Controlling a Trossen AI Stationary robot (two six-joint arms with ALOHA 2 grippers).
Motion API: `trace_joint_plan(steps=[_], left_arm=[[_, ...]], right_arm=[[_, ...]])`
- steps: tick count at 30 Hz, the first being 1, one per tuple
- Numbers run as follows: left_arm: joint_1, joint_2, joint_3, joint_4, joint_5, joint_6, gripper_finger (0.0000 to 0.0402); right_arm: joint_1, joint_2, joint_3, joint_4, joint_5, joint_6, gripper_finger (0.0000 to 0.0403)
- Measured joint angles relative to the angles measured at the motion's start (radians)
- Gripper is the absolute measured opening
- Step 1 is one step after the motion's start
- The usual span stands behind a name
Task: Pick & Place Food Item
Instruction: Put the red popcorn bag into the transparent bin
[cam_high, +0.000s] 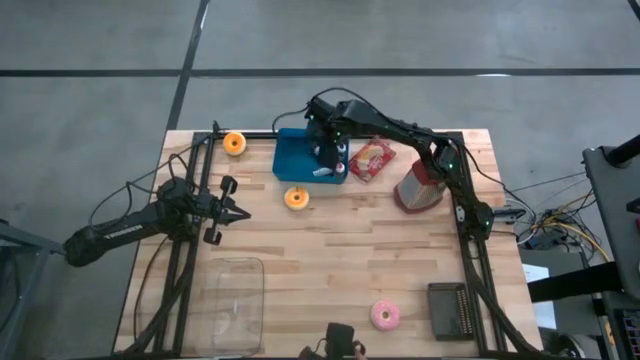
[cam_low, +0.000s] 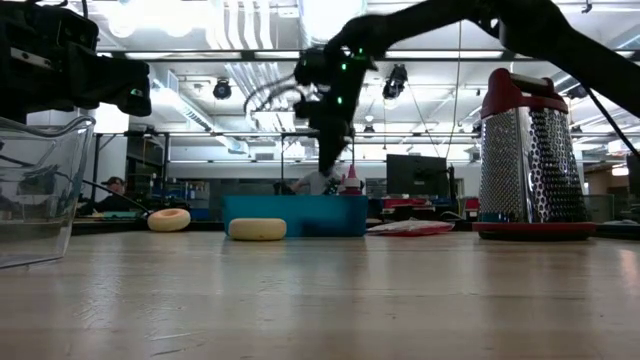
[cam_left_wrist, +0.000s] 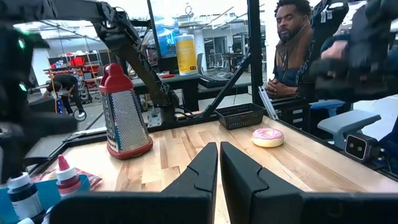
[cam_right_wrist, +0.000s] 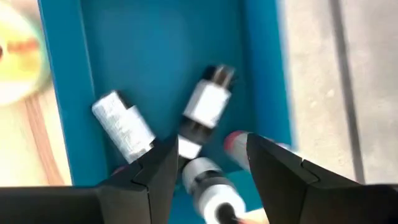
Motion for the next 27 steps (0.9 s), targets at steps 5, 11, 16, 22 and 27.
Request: trace_joint_plan(steps=[5,11,16,22,27], left_arm=[[0.000,0.000,0.000,0.000,0.000,0.000,0.0026],[0.000,0.000,0.000,0.000,0.000,0.000,0.0026],[0.000,0.000,0.000,0.000,0.000,0.000,0.0026],[0.000,0.000,0.000,0.000,0.000,0.000,0.0026],[0.000,0.000,0.000,0.000,0.000,0.000,0.0026]], right_arm=[[0.010,-0.029,0.111,-0.051,0.000,0.048,0.0171],[0.061,-0.136,0.098,-0.079,0.001,0.058,0.0164],[0.138,-0.199,0.098,-0.079,0.000,0.079,0.0163],[0.256,-0.243,0.096,-0.059,0.001,0.065,0.0156],[0.355,-0.258,0.097,-0.055,0.001,0.083,0.0147]])
